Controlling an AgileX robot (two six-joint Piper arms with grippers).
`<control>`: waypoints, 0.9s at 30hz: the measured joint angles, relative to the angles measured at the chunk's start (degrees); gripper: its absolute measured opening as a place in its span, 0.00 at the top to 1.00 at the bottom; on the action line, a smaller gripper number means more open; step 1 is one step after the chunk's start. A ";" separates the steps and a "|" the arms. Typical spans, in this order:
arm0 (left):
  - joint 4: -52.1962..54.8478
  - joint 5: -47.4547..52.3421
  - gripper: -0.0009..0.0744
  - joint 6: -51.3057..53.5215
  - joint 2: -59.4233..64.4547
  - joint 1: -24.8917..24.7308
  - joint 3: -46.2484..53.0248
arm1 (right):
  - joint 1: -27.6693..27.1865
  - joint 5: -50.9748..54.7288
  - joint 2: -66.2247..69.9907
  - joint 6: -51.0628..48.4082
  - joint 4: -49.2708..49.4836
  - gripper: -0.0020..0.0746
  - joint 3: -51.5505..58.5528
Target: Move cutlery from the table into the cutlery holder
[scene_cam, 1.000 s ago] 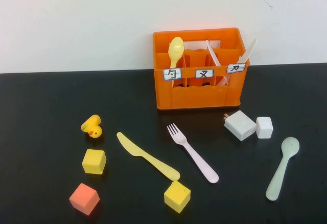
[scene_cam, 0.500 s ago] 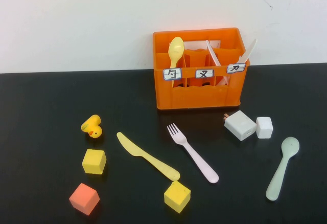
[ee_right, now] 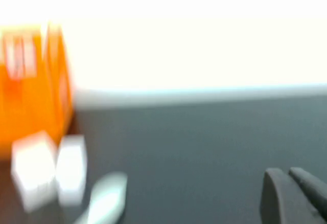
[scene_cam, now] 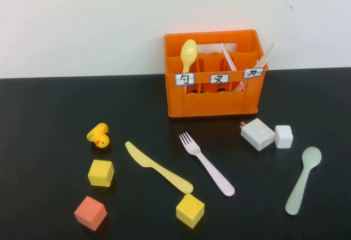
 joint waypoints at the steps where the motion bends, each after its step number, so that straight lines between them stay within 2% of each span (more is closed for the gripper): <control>1: 0.00 -4.36 0.99 0.00 0.00 0.00 0.00 | 0.00 -4.66 0.00 0.00 0.00 0.98 0.00; 5: -0.03 -20.43 0.99 0.00 0.00 0.00 0.00 | 0.00 -22.90 0.00 0.00 -0.12 0.98 0.00; 8: -0.12 -31.60 0.99 0.00 0.00 0.00 0.00 | 0.00 -32.16 0.00 0.00 -0.12 0.98 0.00; 12: -0.12 -43.51 0.99 0.00 0.00 0.00 0.00 | 0.00 -40.04 0.00 0.00 -0.12 0.98 0.00; 16: -0.12 -49.80 0.99 -2.66 0.00 0.00 0.00 | 0.00 -45.74 0.00 0.59 -0.12 0.98 0.00; 20: 0.23 -50.84 0.99 -10.08 0.00 0.00 0.00 | 0.00 -50.66 -0.08 3.12 -0.12 0.98 0.00; 23: 1.92 -47.74 0.99 -12.74 0.00 0.00 -0.13 | 0.00 -51.31 -0.08 3.65 -0.76 0.98 0.00; 27: 2.28 -30.50 0.99 -14.53 0.00 0.00 -8.03 | 0.00 -44.31 -0.08 3.50 -4.41 0.98 -1.75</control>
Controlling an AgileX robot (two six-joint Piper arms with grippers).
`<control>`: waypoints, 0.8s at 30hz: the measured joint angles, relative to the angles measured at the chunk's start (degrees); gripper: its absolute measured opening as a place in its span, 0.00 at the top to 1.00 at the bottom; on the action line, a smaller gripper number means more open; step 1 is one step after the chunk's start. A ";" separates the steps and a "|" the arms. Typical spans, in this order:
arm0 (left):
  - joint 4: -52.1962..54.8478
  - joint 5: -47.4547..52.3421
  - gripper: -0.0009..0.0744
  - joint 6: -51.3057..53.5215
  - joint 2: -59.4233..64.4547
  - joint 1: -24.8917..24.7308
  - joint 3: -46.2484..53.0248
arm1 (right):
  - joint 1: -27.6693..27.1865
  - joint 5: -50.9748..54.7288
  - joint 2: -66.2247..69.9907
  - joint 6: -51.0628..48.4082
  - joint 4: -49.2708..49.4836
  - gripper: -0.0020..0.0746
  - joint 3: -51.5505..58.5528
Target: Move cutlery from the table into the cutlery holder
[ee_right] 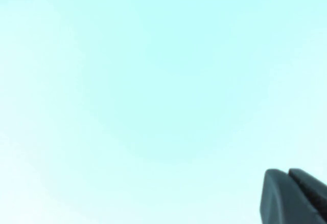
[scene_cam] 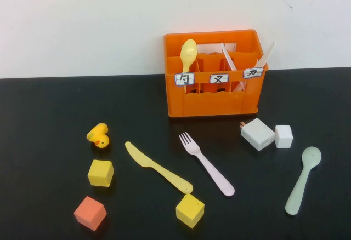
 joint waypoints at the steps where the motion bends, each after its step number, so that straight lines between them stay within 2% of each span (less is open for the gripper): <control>1: -0.39 6.36 0.99 -0.23 0.00 0.00 -3.29 | 0.00 2.90 0.00 -0.26 -1.51 0.98 -1.26; 4: -1.01 24.21 0.99 -0.55 1.24 0.00 -12.61 | 0.00 14.69 0.00 -0.64 -6.93 0.98 -7.74; 6: -0.76 33.29 0.99 -0.54 3.83 0.00 -18.00 | 0.00 23.83 0.00 -0.50 -9.32 0.98 -12.49; 8: -0.35 38.26 0.99 -0.43 6.34 0.00 -20.85 | 0.00 33.55 1.10 0.25 -10.13 0.98 -16.68; 14: -3.32 42.74 0.99 -0.82 10.66 0.00 -22.50 | 0.00 57.84 11.29 -1.41 -10.09 0.98 -25.00; 18: -9.88 42.90 0.99 -1.95 10.87 0.00 -21.52 | 0.00 71.40 20.32 -13.62 -3.83 0.98 -26.70; 24: -14.53 48.96 0.99 -1.49 13.15 0.00 -20.71 | 0.00 81.56 33.26 -32.05 13.88 0.98 -26.85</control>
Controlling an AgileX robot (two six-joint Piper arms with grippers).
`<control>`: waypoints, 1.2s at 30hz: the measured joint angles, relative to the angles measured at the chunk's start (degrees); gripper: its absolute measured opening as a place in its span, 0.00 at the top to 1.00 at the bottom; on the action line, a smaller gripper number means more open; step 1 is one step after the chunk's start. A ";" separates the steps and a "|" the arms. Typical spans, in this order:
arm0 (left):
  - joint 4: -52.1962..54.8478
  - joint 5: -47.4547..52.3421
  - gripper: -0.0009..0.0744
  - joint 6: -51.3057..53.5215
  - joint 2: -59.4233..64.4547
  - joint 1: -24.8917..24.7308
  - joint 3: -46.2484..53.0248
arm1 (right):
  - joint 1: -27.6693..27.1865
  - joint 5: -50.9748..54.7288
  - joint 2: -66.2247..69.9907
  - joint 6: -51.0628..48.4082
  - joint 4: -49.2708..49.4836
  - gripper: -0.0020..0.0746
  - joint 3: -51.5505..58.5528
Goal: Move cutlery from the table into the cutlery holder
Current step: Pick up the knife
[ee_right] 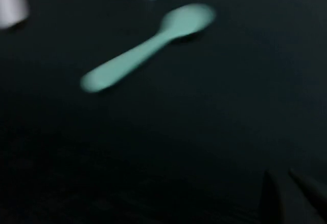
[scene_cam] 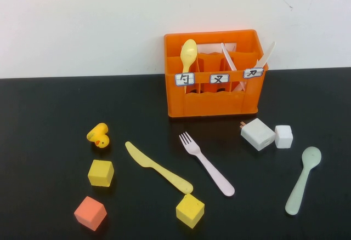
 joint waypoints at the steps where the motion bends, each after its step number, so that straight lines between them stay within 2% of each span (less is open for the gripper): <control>1: -2.03 1.55 0.99 0.13 1.29 0.00 0.00 | 0.00 0.58 1.45 -2.67 2.32 0.98 0.00; 6: -15.15 9.93 0.99 1.57 12.43 0.00 0.00 | 0.00 2.20 7.72 -12.21 15.17 0.98 0.00; 9: -21.54 15.91 0.99 7.63 21.60 0.00 -0.79 | 0.00 5.08 10.08 -19.09 21.27 0.98 0.00; 13: -27.66 18.54 0.99 16.46 34.40 -0.05 -4.77 | 0.00 6.47 12.13 -23.67 24.57 0.98 0.00; 19: -30.74 18.07 0.99 26.55 48.36 -1.24 -13.72 | 0.00 3.54 13.02 -25.39 25.46 0.98 0.00; 23: -29.13 16.94 0.99 27.06 56.77 -7.23 -19.05 | 0.00 0.87 13.71 -25.54 25.46 0.98 0.00; 25: -26.93 15.20 0.99 25.02 60.28 -12.15 -21.12 | 0.00 -0.31 13.94 -25.69 25.36 0.98 0.00; 29: -18.09 10.66 0.99 14.75 65.62 -20.40 -23.46 | 0.00 -0.72 14.05 -27.37 25.36 0.98 0.00; 32: -11.90 10.51 0.92 6.35 70.39 -23.93 -25.23 | 0.00 -0.72 14.05 -27.74 25.36 0.98 0.00; 35: -9.05 12.87 0.73 3.20 75.47 -25.38 -28.15 | 0.00 -0.50 14.05 -27.85 25.47 0.98 0.00; 36: -8.64 13.65 0.64 2.52 77.30 -25.64 -29.30 | 0.00 -0.45 14.05 -27.85 25.59 0.98 0.00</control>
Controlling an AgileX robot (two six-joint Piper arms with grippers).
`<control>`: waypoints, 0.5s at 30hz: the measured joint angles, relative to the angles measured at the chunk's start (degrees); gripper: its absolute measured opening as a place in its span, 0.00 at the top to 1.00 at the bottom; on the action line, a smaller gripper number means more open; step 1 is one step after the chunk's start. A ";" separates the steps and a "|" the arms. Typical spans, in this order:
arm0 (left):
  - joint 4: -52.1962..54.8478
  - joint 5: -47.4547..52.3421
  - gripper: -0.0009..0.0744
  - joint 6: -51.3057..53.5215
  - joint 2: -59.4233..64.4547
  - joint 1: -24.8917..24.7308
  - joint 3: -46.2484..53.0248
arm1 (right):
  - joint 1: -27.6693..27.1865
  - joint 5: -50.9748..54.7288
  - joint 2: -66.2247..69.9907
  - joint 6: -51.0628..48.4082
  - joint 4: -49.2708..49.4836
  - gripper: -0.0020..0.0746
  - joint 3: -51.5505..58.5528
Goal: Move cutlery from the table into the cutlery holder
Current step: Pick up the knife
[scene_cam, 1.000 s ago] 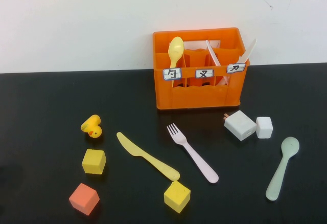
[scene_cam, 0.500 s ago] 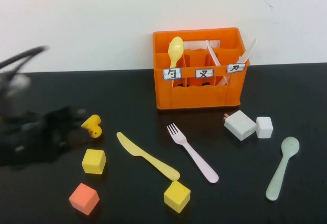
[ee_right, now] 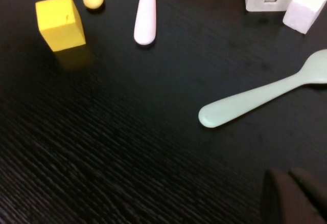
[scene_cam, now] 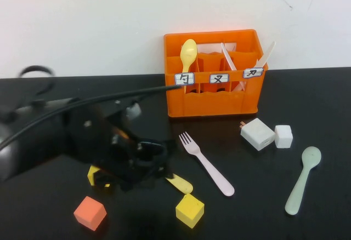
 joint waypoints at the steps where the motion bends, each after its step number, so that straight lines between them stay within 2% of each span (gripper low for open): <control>1: 0.20 0.55 0.55 -0.62 1.76 -0.14 -1.17 | 0.00 0.10 0.00 0.00 0.08 0.98 0.00; 3: 1.50 0.81 0.42 -3.10 4.68 -0.14 -3.35 | 0.00 0.15 0.00 0.00 0.56 0.98 0.00; 5: 3.76 0.95 0.36 -6.87 7.74 -0.14 -5.57 | 0.00 0.24 0.09 -0.08 1.17 0.98 0.00; 10: 11.38 3.34 0.32 -14.57 14.87 -0.14 -11.76 | 0.00 0.36 0.09 -0.08 1.99 0.98 0.00; 15: 16.85 9.20 0.32 -16.82 20.61 -0.14 -18.24 | 0.00 0.56 0.09 -0.08 2.25 0.98 0.00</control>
